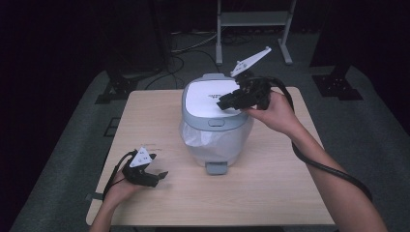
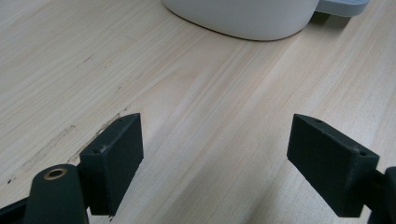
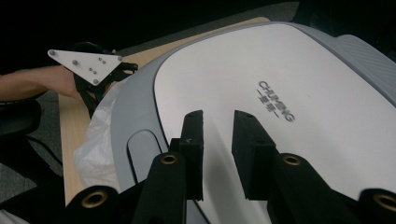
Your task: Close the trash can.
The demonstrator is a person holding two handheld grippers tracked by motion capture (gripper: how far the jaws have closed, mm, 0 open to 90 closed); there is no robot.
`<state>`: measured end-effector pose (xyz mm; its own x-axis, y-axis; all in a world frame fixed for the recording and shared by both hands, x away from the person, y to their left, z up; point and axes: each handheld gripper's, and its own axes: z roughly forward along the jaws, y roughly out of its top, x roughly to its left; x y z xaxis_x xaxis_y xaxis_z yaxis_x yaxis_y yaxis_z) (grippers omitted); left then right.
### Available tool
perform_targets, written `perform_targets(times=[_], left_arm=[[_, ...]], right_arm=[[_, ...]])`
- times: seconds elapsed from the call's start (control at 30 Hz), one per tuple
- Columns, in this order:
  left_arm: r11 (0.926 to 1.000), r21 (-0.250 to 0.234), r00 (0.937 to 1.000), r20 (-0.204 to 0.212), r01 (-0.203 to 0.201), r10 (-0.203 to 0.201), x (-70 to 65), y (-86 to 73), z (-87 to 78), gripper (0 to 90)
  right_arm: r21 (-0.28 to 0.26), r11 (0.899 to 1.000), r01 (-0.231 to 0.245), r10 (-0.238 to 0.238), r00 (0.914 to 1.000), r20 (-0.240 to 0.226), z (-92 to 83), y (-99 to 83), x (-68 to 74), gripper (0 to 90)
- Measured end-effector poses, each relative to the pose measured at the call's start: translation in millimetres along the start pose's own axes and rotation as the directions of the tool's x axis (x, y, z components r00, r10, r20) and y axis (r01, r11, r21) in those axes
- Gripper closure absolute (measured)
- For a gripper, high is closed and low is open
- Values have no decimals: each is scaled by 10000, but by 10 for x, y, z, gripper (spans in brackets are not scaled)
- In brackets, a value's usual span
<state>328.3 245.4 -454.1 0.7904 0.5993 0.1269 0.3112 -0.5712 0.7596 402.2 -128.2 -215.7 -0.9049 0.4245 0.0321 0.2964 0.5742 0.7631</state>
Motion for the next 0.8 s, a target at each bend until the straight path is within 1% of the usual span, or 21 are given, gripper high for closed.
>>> perform_targets(times=[0.07, 0.2, 0.23, 0.3, 0.4, 0.67, 0.8], left_arm=[[9999, 76, 10000, 20, -80, 80, 0, 6, 9, 174], [9999, 83, 9999, 36, -96, 96, 2, 5, 12, 174], [9999, 74, 10000, 26, -73, 73, 2, 3, 10, 174], [10000, 8, 10000, 31, -35, 35, -2, -2, 6, 174], [9999, 13, 9999, 19, -101, 101, -9, 1, -7, 174], [9999, 41, 9999, 21, -115, 115, -23, 1, -1, 174], [9999, 85, 9999, 37, -108, 107, -18, -5, 5, 174]], right_arm=[[-31, 9998, -178, 179, 9997, 148, -91, -57, -33, 706], [-109, 9993, -358, 362, 9984, 430, -256, -167, -92, 674], [-123, 9986, -506, 511, 9974, 516, -297, -196, -102, 672], [-169, 9977, -650, 661, 9953, 714, -369, -259, -135, 662], [-175, 9961, -870, 883, 9916, 942, -446, -356, -168, 653], [-34, 9942, -1075, 1071, 9862, 1261, -547, -553, -187, 625], [59, 9917, -1281, 1261, 9827, 1358, -573, -677, -239, 608]])
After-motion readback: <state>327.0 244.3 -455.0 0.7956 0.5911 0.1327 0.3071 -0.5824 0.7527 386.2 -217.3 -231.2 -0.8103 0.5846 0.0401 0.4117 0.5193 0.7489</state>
